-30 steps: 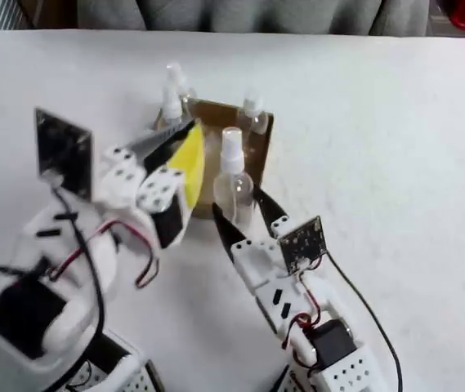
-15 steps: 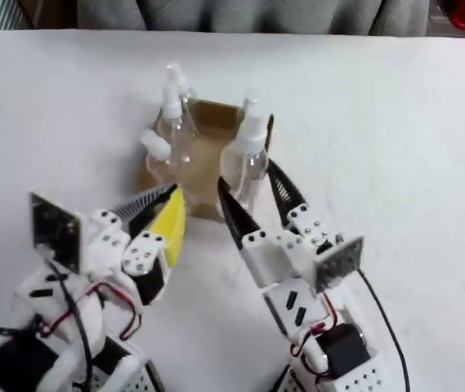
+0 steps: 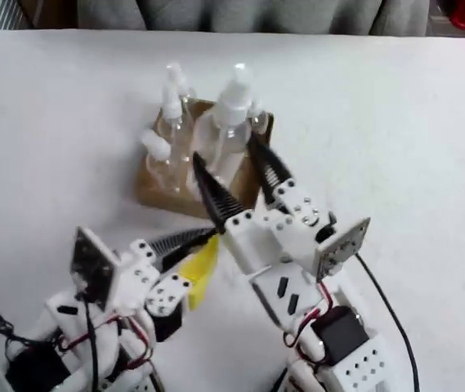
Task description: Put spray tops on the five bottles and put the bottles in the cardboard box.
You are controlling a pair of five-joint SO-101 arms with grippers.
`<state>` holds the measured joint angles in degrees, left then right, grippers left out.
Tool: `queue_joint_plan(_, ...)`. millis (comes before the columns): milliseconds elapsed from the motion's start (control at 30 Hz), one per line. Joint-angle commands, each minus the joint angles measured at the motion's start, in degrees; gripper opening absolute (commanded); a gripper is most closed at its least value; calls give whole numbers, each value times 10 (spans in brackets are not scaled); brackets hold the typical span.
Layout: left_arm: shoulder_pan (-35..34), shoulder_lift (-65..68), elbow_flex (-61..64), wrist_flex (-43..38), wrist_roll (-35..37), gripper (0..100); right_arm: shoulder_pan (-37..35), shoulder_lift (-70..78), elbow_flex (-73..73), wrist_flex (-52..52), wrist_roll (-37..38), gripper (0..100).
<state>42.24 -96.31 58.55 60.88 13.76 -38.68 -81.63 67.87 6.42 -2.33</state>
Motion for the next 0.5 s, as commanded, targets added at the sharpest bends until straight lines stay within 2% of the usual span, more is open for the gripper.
queue_joint_plan(0,7,-4,30,-62,-4,21,-36,-3,-45,53,-11,16)
queue_joint_plan(133,1,-4,61,-105,-4,21,-45,-48,-44,103,-11,16)
queue_joint_plan(300,-46,-4,91,-146,-2,21,-45,-121,-42,199,-11,16)
queue_joint_plan(467,-74,-4,98,-158,-1,21,-46,-183,-42,278,-11,16)
